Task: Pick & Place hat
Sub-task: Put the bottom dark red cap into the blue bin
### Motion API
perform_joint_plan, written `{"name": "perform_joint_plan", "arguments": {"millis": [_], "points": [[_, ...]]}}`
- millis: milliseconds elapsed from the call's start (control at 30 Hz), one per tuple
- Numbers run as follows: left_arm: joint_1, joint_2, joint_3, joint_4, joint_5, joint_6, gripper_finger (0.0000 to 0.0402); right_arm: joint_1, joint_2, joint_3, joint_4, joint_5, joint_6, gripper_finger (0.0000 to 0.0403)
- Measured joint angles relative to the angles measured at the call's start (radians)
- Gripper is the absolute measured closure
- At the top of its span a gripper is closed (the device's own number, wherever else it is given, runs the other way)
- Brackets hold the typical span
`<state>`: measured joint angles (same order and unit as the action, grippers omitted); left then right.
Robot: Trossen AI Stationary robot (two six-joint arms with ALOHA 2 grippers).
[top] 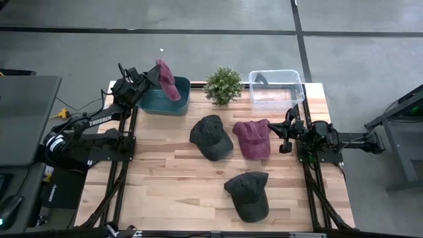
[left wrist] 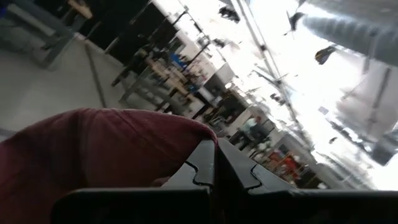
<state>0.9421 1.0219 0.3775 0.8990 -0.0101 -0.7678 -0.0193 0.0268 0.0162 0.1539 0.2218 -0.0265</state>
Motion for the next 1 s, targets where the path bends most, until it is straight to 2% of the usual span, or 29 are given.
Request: {"name": "perform_joint_plan", "arguments": {"millis": [300,400,600,733,1000], "points": [[-0.011,0.066,0.000,0.050,-0.006,-0.104,0.0401,0.000,0.000,0.000,0.000,0.000,0.000,0.0402],[-0.042,0.100,0.000,0.074,-0.043,-0.103,0.0401,0.000,0.000,0.000,0.000,0.000,0.000,0.0402],[-0.080,0.145,0.000,0.203,-0.054,-0.130,0.0401,0.000,0.000,0.000,0.000,0.000,0.000,0.0402],[-0.100,0.160,0.000,0.215,-0.069,-0.180,0.0401,0.000,0.000,0.000,0.000,0.000,0.000,0.0402],[-0.140,0.194,0.000,0.173,-0.090,-0.165,0.0401,0.000,0.000,0.000,0.000,0.000,0.000,0.0402]]}}
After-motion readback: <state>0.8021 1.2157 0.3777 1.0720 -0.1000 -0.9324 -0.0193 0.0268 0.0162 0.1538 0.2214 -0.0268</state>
